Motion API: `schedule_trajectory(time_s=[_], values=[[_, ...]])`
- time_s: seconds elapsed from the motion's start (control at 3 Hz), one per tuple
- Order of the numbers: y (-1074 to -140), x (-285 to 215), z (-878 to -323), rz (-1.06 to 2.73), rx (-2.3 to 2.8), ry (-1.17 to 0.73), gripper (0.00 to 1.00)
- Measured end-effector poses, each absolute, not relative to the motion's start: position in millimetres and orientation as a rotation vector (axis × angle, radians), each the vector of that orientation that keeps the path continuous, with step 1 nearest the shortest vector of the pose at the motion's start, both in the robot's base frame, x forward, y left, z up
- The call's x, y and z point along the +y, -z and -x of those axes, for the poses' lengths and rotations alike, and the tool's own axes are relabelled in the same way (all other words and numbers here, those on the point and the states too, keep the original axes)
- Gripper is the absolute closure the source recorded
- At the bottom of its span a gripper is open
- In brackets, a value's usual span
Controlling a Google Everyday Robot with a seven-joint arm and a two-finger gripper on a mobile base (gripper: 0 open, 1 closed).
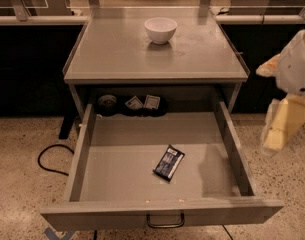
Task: Pick rxbar blueberry from top drawer and place on counter
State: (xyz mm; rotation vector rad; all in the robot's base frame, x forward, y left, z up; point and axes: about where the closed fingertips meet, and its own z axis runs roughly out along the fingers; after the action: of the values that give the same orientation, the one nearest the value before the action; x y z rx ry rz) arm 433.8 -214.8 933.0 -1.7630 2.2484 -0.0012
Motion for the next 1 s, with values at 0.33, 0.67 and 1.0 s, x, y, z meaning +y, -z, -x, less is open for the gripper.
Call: schedule_trajectory(time_s=[0.33,0.67,1.0], values=[[-838,-201,-425,1.824,2.241,-0.208,0.0],[-729,-170,-412,1.87,2.212,-0.411,0.0],[-692,-165,-402,1.868,2.23,-0.447,0.0]])
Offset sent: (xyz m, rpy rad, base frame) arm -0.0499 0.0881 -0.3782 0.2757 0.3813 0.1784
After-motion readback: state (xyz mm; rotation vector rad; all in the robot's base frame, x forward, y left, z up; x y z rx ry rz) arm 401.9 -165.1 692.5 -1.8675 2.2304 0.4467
